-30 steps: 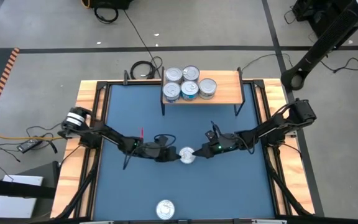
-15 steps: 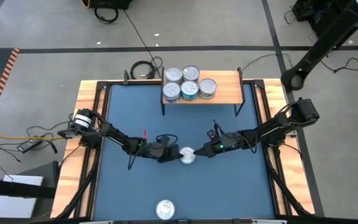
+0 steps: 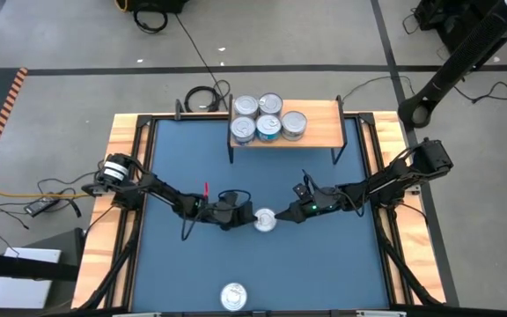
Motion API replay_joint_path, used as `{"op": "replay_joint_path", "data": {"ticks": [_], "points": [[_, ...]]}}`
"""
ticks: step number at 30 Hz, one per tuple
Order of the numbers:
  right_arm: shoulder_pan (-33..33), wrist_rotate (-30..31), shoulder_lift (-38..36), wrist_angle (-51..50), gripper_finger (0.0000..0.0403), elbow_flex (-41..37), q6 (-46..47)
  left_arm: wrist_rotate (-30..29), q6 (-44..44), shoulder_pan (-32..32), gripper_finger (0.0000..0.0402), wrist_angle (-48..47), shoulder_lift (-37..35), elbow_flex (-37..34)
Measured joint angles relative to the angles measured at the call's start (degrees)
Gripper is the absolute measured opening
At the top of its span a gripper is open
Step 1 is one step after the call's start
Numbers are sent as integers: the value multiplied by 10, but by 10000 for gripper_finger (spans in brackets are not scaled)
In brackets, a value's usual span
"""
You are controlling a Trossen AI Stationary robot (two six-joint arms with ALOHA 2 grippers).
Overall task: Stack canned seafood by type on shelf
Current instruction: Put the yellow blue tuna can on the shelf
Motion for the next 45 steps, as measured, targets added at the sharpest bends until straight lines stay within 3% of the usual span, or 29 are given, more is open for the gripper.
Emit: {"op": "replay_joint_path", "data": {"ticks": [7,19,23,31,35,39,45], "points": [[0,0,0,4,1,0,-1,25,-18,2,0,-27,0,0],[0,-27,0,13,36,0,-126,43,-31,4,0,-55,-1,0],[2,-34,0,12,76,0,-135,44,-35,4,0,-59,-1,0],[2,-42,0,-72,213,0,-89,45,-35,4,0,-63,-1,0],[-2,-30,0,-82,263,0,-75,44,-23,4,0,-63,-1,0],[-6,-8,0,-83,278,0,-64,47,-19,4,0,-71,-2,0],[-11,22,2,-104,267,0,-25,48,-12,4,0,-71,-2,0]]}}
